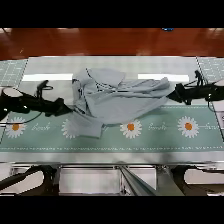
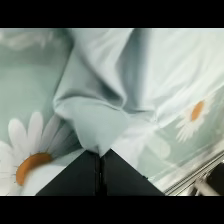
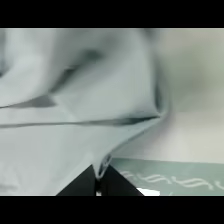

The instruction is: Fold the shirts.

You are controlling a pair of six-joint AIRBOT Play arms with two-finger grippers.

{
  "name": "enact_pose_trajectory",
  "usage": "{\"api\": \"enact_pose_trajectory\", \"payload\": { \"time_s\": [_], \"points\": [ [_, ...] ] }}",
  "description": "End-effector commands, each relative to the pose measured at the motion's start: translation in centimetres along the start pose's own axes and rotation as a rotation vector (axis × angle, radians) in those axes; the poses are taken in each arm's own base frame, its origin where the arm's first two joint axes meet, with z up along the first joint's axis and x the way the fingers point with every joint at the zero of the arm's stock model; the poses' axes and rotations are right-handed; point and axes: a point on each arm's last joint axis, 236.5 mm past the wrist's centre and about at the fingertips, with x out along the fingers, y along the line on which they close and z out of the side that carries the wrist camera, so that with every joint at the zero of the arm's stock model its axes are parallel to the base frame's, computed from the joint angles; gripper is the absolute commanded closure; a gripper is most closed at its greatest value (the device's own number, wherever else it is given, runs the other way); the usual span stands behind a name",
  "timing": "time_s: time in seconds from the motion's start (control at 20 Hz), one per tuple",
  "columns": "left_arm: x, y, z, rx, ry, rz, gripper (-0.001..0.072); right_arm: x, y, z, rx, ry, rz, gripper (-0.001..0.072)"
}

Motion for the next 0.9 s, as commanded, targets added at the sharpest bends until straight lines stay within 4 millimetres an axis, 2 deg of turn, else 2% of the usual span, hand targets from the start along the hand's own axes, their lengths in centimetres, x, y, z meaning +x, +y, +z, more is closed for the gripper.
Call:
{"api": "enact_pose_trajectory", "payload": {
  "time_s": [0.0,0.05,0.1,0.15,0.25,0.3,0.4,0.55,0.65,0.75,0.85],
  "points": [
    [-8.9,-6.6,6.9,0.096,-0.291,-0.101,0.0695,-8.4,8.0,4.2,-0.200,-0.182,-0.009,0.0687],
    [-12.8,-9.8,8.7,0.146,-0.408,-0.154,0.0695,-12.2,11.1,5.2,-0.278,-0.281,-0.002,0.0687],
    [-16.3,-12.8,9.6,0.203,-0.501,-0.192,0.0695,-16.4,14.7,5.7,-0.359,-0.389,0.006,0.0687],
    [-19.7,-15.7,9.9,0.270,-0.590,-0.207,0.0695,-20.3,17.8,5.3,-0.435,-0.480,0.014,0.0687],
    [-25.7,-20.5,9.7,0.389,-0.758,-0.199,0.0695,-27.7,23.4,2.8,-0.569,-0.665,0.026,0.0687],
    [-28.4,-22.7,9.2,0.436,-0.833,-0.200,0.0695,-31.2,25.5,1.3,-0.634,-0.763,0.010,0.0687],
    [-33.6,-26.5,7.6,0.510,-0.980,-0.199,0.0695,-36.8,28.3,-1.7,-0.726,-0.932,-0.032,0.0687],
    [-39.9,-30.8,3.3,0.632,-1.157,-0.157,0.0696,-42.3,30.9,-7.1,-0.793,-1.064,-0.070,0.0687],
    [-43.0,-33.0,-0.3,0.707,-1.269,-0.106,0.0695,-44.6,32.4,-10.7,-0.839,-1.127,-0.069,0.0687],
    [-45.4,-34.7,-3.6,0.767,-1.382,-0.020,0.0695,-46.2,32.9,-14.0,-0.870,-1.182,-0.085,0.0687],
    [-46.3,-36.2,-6.8,0.818,-1.448,0.054,0.0695,-46.9,31.9,-16.6,-0.861,-1.200,-0.139,0.0687]
  ]
}}
